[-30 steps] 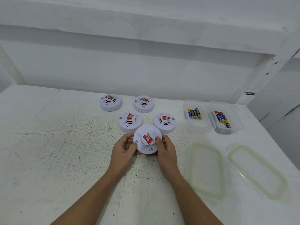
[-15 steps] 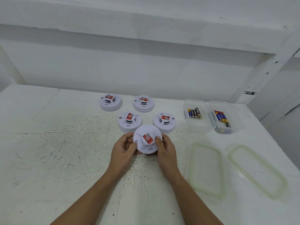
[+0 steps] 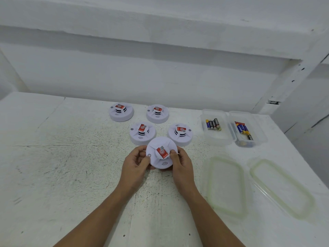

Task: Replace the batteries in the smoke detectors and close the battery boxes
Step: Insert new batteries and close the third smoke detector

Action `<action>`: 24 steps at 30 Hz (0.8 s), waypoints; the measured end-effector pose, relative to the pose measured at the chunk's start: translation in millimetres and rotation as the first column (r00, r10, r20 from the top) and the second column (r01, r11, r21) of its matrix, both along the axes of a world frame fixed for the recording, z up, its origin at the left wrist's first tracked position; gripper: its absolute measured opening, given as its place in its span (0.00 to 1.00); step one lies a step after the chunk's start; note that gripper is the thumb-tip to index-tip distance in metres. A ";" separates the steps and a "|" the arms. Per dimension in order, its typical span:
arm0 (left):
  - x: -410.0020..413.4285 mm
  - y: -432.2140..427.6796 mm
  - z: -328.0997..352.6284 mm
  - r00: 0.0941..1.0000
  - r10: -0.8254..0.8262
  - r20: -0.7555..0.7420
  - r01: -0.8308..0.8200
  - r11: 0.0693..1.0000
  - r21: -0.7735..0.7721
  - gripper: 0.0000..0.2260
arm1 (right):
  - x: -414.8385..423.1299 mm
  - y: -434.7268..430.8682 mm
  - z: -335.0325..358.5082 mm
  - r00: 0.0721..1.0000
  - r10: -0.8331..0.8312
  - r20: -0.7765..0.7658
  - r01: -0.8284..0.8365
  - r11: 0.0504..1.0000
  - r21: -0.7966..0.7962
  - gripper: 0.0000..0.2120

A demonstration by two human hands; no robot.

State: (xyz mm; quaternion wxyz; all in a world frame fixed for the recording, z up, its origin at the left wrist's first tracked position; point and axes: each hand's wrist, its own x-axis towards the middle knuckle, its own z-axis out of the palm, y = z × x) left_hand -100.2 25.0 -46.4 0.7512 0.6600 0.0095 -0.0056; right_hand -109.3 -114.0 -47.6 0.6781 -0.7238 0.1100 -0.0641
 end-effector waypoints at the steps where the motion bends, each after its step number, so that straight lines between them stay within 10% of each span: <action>1: 0.1 0.1 -0.3 1.000 -0.001 0.002 0.001 1.000 0.004 0.11 | 0.0 0.0 -0.1 1.000 0.000 0.000 0.000 1.000 -0.001 0.10; 24: 2.2 1.6 -4.4 1.000 -0.013 -0.005 0.013 1.000 0.002 0.11 | -0.3 0.3 1.2 1.000 0.008 0.009 -0.008 0.999 -0.031 0.09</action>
